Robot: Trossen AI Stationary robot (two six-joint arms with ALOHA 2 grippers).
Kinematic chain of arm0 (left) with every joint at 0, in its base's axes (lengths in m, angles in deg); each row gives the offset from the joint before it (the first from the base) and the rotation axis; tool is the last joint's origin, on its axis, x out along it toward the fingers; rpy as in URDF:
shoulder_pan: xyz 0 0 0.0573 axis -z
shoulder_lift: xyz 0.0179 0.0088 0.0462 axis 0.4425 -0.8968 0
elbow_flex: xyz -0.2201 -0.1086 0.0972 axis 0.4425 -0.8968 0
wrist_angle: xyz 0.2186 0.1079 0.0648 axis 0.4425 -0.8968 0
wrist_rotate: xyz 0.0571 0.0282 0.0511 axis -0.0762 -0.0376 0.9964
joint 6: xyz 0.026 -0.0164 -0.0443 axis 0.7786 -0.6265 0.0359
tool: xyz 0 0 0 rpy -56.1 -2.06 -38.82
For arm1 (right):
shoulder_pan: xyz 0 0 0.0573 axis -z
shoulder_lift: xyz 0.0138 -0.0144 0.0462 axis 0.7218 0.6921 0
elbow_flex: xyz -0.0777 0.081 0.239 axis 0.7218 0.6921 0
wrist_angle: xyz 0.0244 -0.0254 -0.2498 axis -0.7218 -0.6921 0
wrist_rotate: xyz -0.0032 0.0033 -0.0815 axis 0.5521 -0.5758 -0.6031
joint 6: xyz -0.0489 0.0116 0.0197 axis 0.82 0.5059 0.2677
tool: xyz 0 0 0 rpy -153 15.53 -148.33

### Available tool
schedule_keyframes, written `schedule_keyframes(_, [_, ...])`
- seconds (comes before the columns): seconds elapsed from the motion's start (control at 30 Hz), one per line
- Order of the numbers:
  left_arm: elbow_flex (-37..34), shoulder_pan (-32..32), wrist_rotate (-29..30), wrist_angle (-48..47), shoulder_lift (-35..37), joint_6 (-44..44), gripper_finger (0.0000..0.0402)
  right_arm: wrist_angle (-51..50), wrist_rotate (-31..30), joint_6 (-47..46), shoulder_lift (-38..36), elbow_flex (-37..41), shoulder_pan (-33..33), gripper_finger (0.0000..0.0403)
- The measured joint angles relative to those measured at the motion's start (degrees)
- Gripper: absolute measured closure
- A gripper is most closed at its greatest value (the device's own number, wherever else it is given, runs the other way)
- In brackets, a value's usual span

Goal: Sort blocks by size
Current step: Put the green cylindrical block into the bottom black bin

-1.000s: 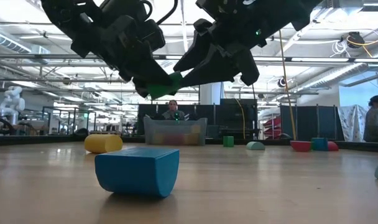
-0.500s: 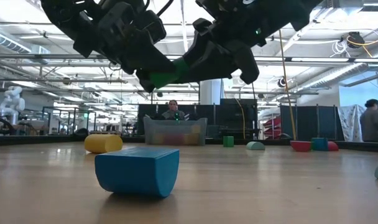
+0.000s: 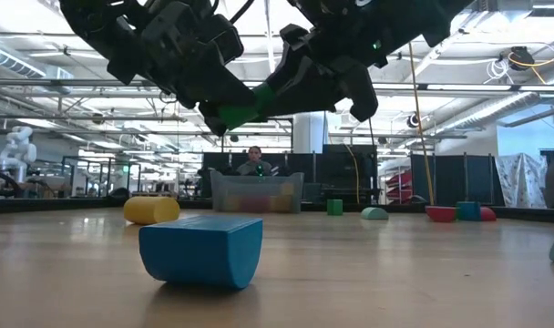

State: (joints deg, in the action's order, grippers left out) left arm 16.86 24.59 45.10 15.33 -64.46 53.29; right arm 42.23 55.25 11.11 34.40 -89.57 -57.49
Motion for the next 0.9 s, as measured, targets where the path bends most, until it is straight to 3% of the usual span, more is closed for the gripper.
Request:
schedule_keyframes(0.3, [0.0, 0.0, 0.3, 0.0, -0.1, 0.0, 0.0265, 0.7, 0.6, 1.2, 0.0, 0.0, 0.2, 0.0251])
schedule_keyframes(0.6, [0.0, -0.1, 0.2, -0.1, -0.1, -0.3, 0.0265, 0.0, 0.7, -0.1, 0.0, 0.0, 0.8, 0.0289])
schedule_keyframes(0.7, [0.0, -0.1, 0.0, -0.3, 0.0, -1.5, 0.0231, -1.3, 0.5, -0.2, -0.2, -0.1, 0.8, 0.0289])
schedule_keyframes(0.9, [0.0, -0.2, -0.5, -5.9, 4.1, -1.5, 0.0173, -14.8, 0.4, -4.9, -3.5, 0.0, 0.1, 0.0289])
